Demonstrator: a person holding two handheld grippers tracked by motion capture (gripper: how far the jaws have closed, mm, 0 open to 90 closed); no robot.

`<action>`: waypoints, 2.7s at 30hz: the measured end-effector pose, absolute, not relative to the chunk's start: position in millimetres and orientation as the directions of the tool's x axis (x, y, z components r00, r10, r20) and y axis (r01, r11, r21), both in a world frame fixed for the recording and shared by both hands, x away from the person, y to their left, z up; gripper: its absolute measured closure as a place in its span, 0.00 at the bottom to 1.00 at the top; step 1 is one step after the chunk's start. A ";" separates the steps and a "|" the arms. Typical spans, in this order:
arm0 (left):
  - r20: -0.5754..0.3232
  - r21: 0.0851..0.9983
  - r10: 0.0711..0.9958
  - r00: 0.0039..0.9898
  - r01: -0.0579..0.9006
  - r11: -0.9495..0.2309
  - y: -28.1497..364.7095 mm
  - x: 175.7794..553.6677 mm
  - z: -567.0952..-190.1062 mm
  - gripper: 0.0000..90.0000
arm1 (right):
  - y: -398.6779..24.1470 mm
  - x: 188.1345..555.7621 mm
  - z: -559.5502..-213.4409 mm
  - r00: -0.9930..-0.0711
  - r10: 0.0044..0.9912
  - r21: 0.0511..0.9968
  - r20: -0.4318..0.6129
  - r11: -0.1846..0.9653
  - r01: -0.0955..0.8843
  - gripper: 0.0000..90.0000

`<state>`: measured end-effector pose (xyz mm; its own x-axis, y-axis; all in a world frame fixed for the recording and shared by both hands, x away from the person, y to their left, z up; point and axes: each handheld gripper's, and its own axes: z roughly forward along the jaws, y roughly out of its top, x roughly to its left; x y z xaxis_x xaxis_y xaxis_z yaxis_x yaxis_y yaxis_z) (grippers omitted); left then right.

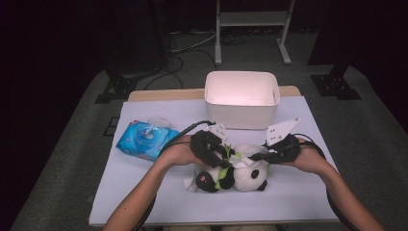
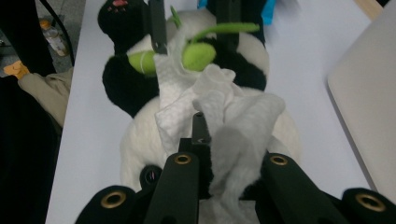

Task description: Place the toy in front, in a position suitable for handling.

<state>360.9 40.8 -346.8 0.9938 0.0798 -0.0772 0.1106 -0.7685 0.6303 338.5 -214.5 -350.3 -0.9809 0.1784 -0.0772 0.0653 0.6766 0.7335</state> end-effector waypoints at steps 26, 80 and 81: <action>-0.053 0.616 0.058 0.997 0.078 -0.784 38.2 350.6 -345.0 0.55 | -210.7 349.4 -347.2 -0.975 0.204 0.704 -0.090 0.706 0.083 0.90; -0.046 0.608 0.055 0.997 0.071 -0.791 36.9 350.3 -344.9 0.55 | -213.0 368.8 -351.4 -0.972 0.226 0.714 -0.056 0.690 0.119 0.90; -0.043 0.608 0.055 0.998 0.070 -0.791 36.9 350.3 -344.9 0.55 | -208.5 370.2 -350.2 -0.974 0.220 0.713 -0.058 0.692 0.114 0.90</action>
<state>350.3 36.9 -344.9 0.9976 0.0552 -0.0430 0.0700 -0.7906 0.6083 370.2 -208.5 -350.2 -0.9738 0.2200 -0.0583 0.1137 0.6920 0.7129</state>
